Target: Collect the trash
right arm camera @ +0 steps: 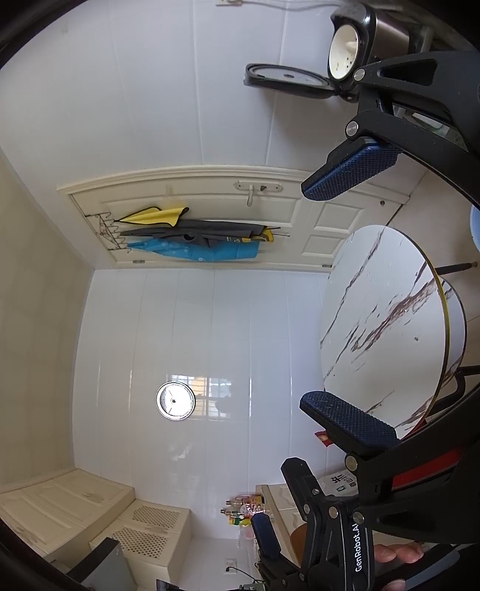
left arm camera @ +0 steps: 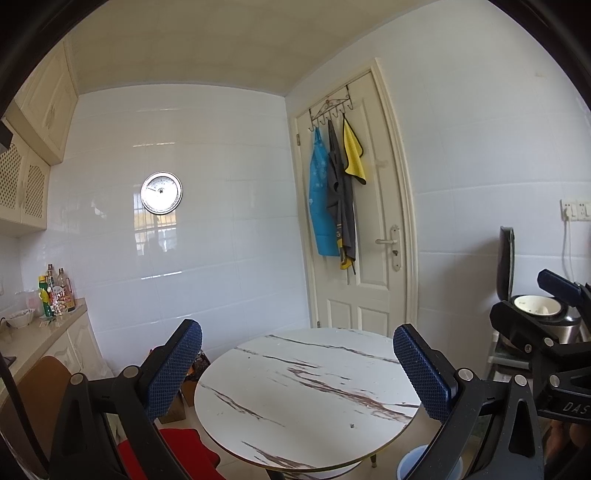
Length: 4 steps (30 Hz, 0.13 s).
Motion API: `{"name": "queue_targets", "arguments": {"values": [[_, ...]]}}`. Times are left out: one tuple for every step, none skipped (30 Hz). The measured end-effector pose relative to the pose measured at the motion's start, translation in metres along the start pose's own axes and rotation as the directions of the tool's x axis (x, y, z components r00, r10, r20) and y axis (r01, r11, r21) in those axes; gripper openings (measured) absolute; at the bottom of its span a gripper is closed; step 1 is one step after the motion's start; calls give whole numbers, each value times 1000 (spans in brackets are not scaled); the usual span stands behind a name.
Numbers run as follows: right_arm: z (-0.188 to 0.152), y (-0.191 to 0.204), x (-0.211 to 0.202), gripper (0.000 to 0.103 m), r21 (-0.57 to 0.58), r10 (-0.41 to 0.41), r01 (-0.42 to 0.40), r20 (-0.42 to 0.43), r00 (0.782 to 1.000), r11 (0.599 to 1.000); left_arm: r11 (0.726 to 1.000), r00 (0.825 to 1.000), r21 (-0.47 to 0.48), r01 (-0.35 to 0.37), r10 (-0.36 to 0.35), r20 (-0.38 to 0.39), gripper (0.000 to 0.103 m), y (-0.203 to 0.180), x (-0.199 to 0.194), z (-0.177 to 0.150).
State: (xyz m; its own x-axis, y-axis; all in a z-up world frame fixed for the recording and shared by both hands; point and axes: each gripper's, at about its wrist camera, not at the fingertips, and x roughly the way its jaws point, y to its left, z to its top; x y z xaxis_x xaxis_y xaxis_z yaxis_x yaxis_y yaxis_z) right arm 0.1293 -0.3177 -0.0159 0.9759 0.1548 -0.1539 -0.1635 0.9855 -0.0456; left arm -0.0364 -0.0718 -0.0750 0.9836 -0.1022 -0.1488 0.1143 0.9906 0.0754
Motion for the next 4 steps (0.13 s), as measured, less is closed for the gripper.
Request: {"name": "queue_targets", "arguments": {"values": [[0, 0, 0, 103, 0, -1, 1, -2, 1000, 1000, 1000, 1000, 0, 0, 0, 0, 102, 0, 0, 0], [0, 0, 1, 103, 1, -2, 2, -3, 1000, 1000, 1000, 1000, 0, 1, -1, -1, 102, 1, 1, -1], [-1, 0, 2, 103, 2, -2, 2, -4, 1000, 1000, 1000, 1000, 1, 3, -3, -3, 102, 2, 1, -1], [-1, -1, 2, 103, 3, -3, 3, -5, 1000, 1000, 1000, 1000, 2, 5, -5, -6, 102, 3, 3, -1]]}}
